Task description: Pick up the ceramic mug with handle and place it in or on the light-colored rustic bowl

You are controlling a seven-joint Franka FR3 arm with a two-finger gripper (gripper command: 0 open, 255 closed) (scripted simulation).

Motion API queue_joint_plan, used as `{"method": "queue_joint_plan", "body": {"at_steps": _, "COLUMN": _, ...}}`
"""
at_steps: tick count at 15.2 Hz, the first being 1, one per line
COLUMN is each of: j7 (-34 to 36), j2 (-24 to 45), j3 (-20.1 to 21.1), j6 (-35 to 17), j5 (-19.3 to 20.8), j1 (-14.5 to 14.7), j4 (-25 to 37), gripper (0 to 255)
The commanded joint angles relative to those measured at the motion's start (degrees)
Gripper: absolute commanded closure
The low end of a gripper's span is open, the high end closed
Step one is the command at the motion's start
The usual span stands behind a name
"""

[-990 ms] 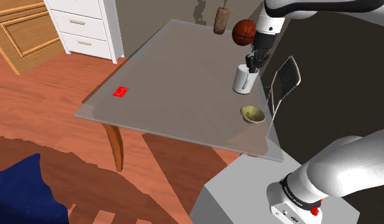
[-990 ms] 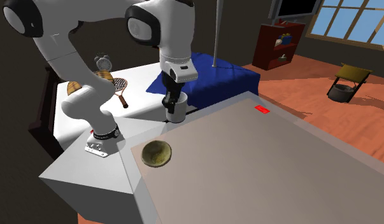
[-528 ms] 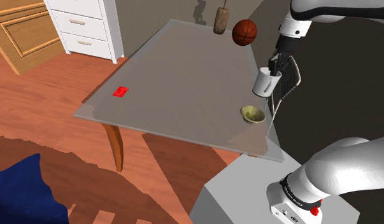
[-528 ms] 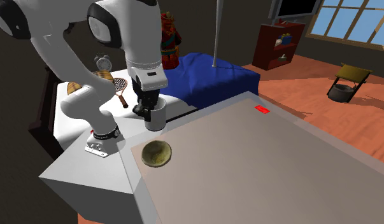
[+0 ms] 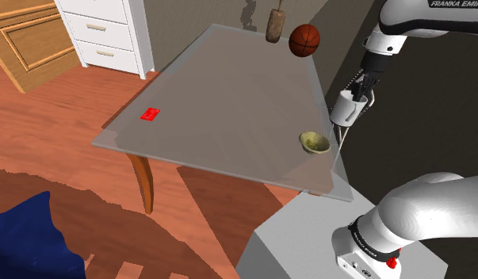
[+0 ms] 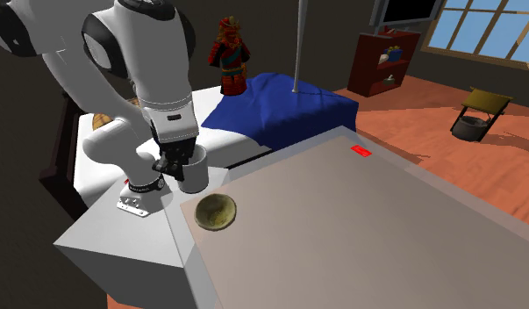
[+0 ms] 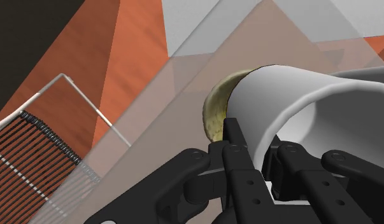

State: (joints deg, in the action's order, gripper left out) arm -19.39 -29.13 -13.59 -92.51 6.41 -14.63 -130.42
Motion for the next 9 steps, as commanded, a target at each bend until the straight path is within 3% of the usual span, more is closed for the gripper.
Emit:
{"method": "queue_joint_plan", "body": {"at_steps": 1, "j7": 0.0, "j2": -0.2, "j3": -0.2, "j6": -1.6, "j5": 0.2, "j1": -0.1, "j4": -1.7, "gripper": 255}}
{"method": "queue_joint_plan", "body": {"at_steps": 9, "j7": 0.0, "j2": 0.5, "j3": -0.8, "j6": -7.9, "j5": 0.5, "j1": -0.3, "j4": -7.3, "gripper": 255}}
